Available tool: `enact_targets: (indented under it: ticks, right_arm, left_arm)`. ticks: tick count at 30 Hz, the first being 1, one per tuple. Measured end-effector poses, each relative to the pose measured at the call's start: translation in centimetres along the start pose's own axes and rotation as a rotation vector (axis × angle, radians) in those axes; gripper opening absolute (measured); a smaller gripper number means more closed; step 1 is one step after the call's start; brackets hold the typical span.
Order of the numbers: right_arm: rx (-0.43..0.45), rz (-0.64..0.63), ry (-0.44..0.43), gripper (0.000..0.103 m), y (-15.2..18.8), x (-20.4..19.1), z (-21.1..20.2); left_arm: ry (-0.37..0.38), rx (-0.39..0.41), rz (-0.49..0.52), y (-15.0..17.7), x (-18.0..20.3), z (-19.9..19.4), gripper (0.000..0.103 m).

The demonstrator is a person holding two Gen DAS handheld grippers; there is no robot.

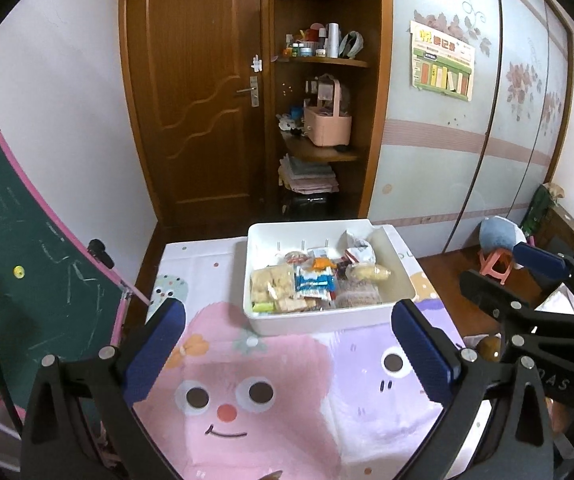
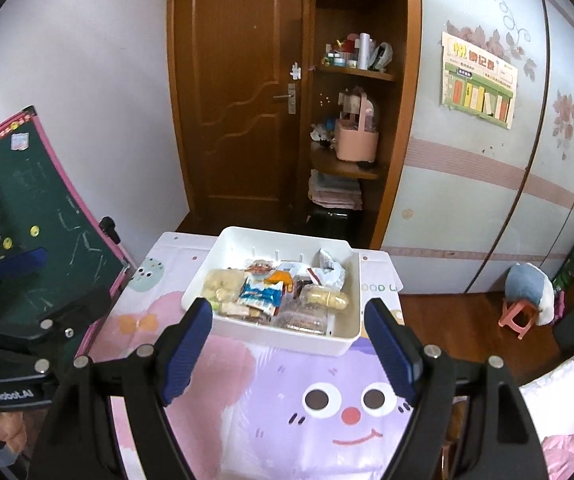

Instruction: Organize snacks

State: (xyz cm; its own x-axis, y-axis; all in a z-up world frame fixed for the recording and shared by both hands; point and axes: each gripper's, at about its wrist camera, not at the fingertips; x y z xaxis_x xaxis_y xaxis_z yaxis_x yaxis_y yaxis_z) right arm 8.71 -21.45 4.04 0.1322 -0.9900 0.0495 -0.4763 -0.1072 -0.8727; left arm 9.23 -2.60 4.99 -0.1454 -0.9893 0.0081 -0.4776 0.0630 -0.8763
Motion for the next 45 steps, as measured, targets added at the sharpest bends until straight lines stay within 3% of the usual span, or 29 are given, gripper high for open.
enact_targets:
  ticks: [6,11,16,18,25,35,45]
  right_arm:
    - [-0.021,0.044,-0.039,0.080,2.8,-0.7,-2.8]
    - [-0.031,0.079,-0.050,0.080,5.8,-0.8,-4.6]
    - [-0.042,0.117,-0.032,0.080,8.8,-0.7,-5.9]
    - [-0.053,0.129,-0.027,0.080,9.9,-0.7,-6.1]
    - [-0.069,0.059,0.061,0.081,13.1,-2.8,-6.8]
    - [-0.066,0.004,0.023,0.081,13.3,-4.3,-6.7]
    - [-0.078,0.081,0.036,0.081,13.3,-2.6,-6.3]
  left_arm:
    - [0.009,0.023,-0.028,2.0,0.2,-3.8,0.103]
    - [-0.044,0.032,-0.024,4.7,0.8,-6.1,0.103]
    - [-0.037,-0.077,-0.042,8.2,1.1,-6.6,0.103]
    - [-0.033,-0.096,-0.042,9.6,1.1,-6.8,0.103]
    - [-0.126,-0.111,-0.073,12.8,0.3,-7.5,0.103]
    - [-0.183,-0.119,-0.091,13.4,-0.3,-7.6,0.103]
    - [-0.176,-0.168,-0.099,13.6,-0.5,-6.4,0.103]
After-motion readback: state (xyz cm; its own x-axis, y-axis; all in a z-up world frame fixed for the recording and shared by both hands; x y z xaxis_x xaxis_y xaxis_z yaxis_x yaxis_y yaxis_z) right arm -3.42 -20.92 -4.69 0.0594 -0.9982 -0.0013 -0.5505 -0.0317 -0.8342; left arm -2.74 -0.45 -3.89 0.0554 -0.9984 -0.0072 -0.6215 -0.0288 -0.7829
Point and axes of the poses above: each gripper's, at about its wrist camera, not at the fingertips, and z roughly the way its jaws point, x to its right, y to its underside, and after that the axes turned 10 degrees about x, right-handed
